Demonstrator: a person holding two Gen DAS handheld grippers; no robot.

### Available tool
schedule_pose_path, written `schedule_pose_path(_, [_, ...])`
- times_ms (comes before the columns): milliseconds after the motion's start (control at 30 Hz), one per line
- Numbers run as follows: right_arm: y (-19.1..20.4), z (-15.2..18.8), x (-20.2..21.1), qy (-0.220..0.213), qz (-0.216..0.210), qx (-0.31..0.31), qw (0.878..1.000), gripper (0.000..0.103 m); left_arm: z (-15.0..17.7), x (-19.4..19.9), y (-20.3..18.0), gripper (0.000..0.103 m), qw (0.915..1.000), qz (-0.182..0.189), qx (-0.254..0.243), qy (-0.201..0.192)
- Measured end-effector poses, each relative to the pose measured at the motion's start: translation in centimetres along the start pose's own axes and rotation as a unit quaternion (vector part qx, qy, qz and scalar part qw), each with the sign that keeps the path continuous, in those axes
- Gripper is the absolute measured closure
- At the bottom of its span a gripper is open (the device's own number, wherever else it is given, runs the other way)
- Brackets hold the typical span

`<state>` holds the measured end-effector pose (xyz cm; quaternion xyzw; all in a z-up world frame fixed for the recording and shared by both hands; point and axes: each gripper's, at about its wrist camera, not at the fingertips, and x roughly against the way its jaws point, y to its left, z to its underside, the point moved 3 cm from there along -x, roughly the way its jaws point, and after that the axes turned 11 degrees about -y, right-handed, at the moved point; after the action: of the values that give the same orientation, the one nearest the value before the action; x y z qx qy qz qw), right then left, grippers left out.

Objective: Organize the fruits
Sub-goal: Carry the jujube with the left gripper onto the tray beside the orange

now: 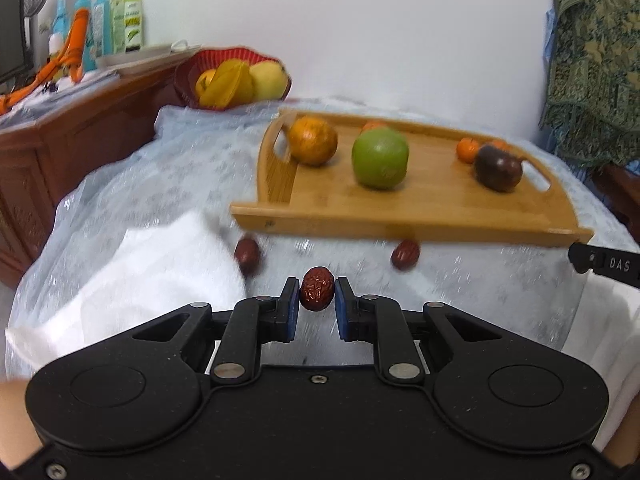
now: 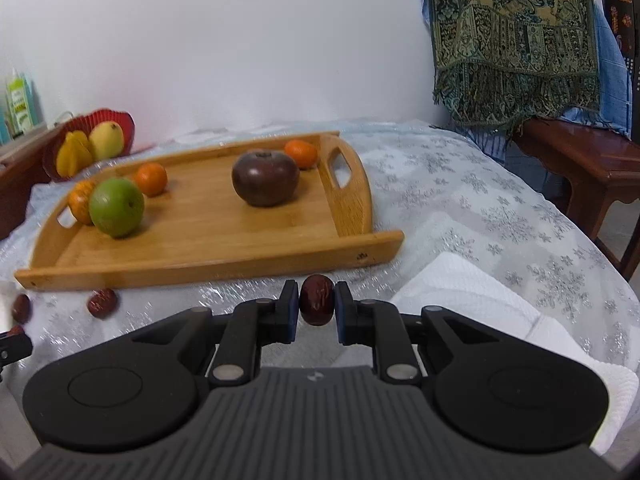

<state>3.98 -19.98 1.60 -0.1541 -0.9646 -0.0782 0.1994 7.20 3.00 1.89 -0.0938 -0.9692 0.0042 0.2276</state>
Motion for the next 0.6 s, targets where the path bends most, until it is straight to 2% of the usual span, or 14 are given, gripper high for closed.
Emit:
schedule_pose_path(300, [0.3, -1.7, -0.4, -0.06, -0.041, -0.039, 0.997, 0.081, -4.1, -2.3, -0.6, 0.085, 0.9992, 0.016, 0.006, -0.036])
schedule_pose_path(600, [0.7, -2.9, -3.2, -0.075, -0.026, -0.037, 0.996, 0.081, -6.7, -7.4, 0.3, 0.085, 0.9984, 0.014, 0.038, -0.04])
